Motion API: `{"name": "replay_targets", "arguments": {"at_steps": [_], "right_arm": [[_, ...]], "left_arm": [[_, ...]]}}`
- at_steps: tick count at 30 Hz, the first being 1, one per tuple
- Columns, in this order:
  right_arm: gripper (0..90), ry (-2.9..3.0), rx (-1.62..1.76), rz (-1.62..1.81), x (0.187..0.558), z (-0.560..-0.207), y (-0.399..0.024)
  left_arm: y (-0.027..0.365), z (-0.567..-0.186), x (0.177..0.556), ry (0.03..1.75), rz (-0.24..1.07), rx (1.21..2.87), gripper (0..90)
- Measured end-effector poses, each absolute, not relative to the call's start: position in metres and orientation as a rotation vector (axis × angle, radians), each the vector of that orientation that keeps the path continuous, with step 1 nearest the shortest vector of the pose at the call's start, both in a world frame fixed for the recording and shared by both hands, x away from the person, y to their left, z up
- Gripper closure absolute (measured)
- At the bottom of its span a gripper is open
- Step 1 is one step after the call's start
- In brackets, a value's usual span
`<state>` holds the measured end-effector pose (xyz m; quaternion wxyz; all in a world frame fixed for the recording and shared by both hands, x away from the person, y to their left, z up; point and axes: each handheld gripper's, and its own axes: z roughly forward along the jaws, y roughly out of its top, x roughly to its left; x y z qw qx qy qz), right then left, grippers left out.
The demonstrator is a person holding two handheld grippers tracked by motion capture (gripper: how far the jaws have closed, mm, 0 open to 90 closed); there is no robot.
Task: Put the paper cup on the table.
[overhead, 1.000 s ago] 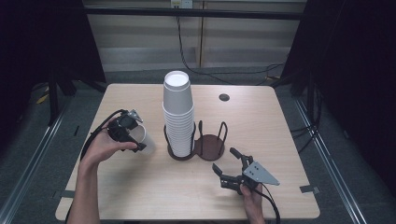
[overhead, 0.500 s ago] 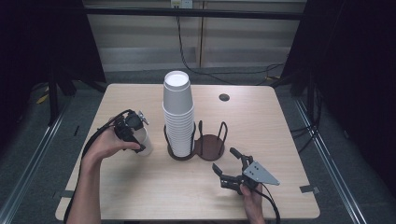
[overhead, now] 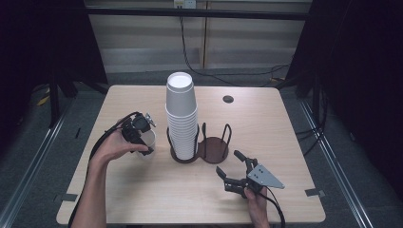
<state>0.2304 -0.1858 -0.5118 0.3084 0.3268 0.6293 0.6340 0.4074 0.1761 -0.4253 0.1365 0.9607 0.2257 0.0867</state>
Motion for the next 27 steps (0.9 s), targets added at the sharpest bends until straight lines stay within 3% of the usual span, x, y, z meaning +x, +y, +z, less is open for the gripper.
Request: {"name": "replay_targets", "arguments": {"at_steps": [12,27], "right_arm": [[12.9,1.663,0.865,1.676,0.23,-0.512,-0.186],[12.9,1.662,0.864,1.676,0.23,-0.512,-0.186]], "left_arm": [[0.189,-0.44,0.405,0.729,0.198,2.725,6.2],[0.217,-0.452,0.392,0.795,0.188,2.601,16.1]]}}
